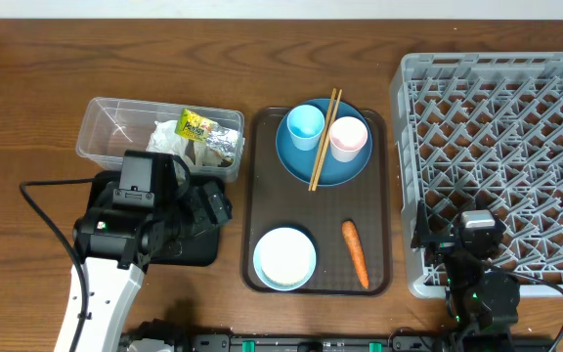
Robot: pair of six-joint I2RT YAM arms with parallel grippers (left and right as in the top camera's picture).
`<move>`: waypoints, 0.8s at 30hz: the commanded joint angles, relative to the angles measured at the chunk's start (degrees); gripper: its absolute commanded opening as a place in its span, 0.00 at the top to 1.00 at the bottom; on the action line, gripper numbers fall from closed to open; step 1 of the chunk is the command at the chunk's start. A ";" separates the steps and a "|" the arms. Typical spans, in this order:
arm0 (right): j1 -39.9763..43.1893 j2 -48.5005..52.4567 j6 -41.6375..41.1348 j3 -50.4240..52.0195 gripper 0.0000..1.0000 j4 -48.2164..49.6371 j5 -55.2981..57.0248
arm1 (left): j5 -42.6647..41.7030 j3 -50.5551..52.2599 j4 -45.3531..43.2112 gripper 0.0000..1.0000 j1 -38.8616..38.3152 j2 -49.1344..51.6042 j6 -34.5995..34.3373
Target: Sort waste into correct bins and load items into the dishwasher rack
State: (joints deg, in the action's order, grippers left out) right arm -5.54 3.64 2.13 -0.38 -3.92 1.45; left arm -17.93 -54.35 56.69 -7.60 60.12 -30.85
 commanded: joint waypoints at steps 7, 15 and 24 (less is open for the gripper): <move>-0.44 0.02 0.26 0.07 0.01 -0.20 0.00 | 0.17 -0.63 -2.91 0.02 0.15 0.11 0.13; -0.44 0.02 0.26 0.07 0.01 -0.20 0.00 | 3.61 -0.63 -6.27 0.02 0.20 0.22 0.37; -0.44 0.02 0.26 0.07 0.01 -0.20 0.00 | 0.61 1.36 0.37 0.36 -5.57 0.33 0.37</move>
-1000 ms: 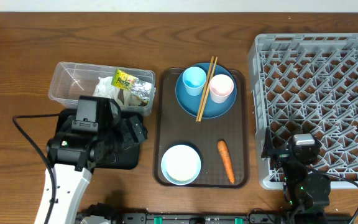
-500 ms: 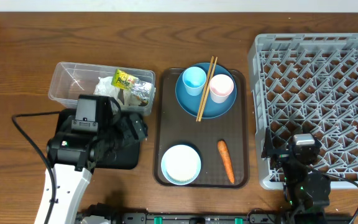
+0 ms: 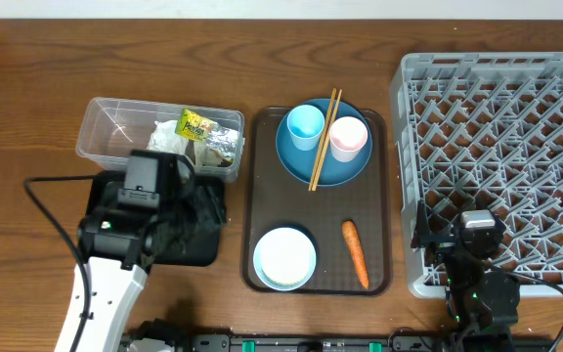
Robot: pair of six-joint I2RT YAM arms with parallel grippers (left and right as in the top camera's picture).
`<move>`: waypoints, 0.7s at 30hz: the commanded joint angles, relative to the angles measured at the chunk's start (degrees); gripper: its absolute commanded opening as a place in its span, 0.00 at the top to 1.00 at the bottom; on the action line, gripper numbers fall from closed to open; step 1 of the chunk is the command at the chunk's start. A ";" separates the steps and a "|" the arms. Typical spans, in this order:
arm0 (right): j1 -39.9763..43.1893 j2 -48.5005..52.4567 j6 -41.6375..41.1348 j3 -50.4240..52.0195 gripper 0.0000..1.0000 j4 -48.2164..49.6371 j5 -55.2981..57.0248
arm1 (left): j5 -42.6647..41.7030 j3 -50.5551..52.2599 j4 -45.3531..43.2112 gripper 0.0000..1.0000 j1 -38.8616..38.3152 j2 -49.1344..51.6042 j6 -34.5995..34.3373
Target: Sort waste into correct bins and load items into the dishwasher rack
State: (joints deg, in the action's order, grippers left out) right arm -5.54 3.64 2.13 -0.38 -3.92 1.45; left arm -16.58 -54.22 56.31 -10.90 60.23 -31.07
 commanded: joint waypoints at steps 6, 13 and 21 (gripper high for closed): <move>-0.44 0.02 0.26 0.07 0.01 -0.17 0.00 | -0.44 4.04 0.66 0.46 -10.19 0.39 0.35; -0.44 0.02 0.26 0.07 0.01 -0.20 0.00 | 4.85 4.04 -2.86 0.48 -20.55 0.39 -2.86; -0.44 0.02 0.26 0.07 0.01 -0.20 0.00 | 12.20 4.02 -9.53 0.47 -35.15 3.93 -8.35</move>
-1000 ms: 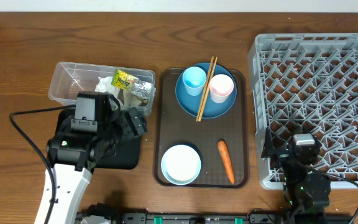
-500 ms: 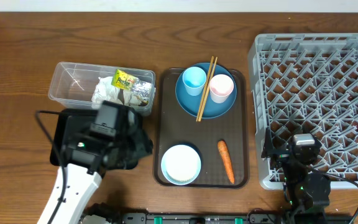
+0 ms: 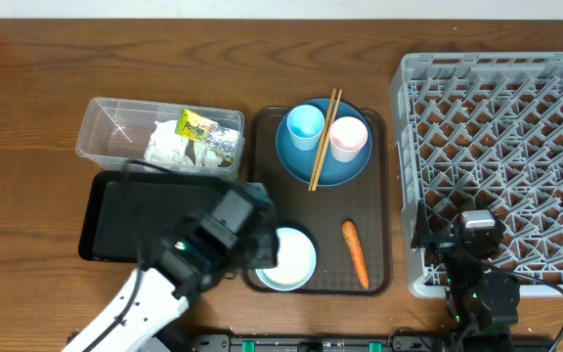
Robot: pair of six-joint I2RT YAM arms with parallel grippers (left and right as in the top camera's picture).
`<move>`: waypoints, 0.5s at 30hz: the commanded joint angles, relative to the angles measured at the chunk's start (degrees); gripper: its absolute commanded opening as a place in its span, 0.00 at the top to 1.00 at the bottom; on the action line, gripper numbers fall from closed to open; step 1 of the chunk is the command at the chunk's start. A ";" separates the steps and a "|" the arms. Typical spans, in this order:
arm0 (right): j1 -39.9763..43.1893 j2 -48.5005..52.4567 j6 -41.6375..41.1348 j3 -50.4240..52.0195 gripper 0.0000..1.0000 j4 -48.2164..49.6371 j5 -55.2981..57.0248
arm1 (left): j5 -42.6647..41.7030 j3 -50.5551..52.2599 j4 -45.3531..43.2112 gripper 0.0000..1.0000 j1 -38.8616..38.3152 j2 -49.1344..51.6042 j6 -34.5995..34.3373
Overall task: Sort waste into correct bins and load items into the dishwasher rack
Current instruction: 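Move the left gripper over the light-blue rice bowl on the tray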
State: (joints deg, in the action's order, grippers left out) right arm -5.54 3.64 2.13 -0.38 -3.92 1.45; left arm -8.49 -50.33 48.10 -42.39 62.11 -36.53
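Note:
A brown tray (image 3: 379,196) holds a blue plate (image 3: 345,166) with a blue cup (image 3: 304,125), a pink cup (image 3: 348,138) and chopsticks (image 3: 323,140). In front of them sit a white bowl (image 3: 293,256) and a carrot (image 3: 355,252). My left gripper (image 3: 265,246) is blurred at the bowl's left rim, so its jaws cannot be read. The grey dishwasher rack (image 3: 501,156) fills the right. My right gripper (image 3: 479,233) rests at the rack's front edge, its jaws unreadable from above.
A clear bin (image 3: 115,132) at the back left holds crumpled wrappers (image 3: 195,137). In front of it lies a black bin (image 3: 130,220). The left arm crosses the black bin's front right corner.
My left arm has moved from over the right part of the black bin to the brown tray's left edge, beside the white bowl. The black bin now shows uncovered. The right arm has not moved.
My left gripper hung over the right end of the black bin. At the second moment it was still there, turned slightly. Now it is at the white bowl on the tray. Everything on the tray and in the clear bin has stayed put.

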 commanded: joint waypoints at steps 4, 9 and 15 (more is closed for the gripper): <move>-0.44 0.02 0.26 0.07 0.01 -0.20 0.00 | 7.19 0.00 -5.29 0.40 -9.35 7.17 -4.13; -0.44 0.02 0.26 0.07 0.01 -0.20 0.00 | 9.62 -1.46 -5.64 0.38 -11.82 13.00 -4.74; -0.44 0.02 0.26 0.07 0.01 -0.20 0.00 | 11.72 -1.77 -7.76 0.38 -14.40 15.39 -4.61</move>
State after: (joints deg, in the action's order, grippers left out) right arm -5.54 3.64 2.13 -0.38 -3.92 1.45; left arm 0.03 -50.35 40.69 -55.31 76.99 -40.53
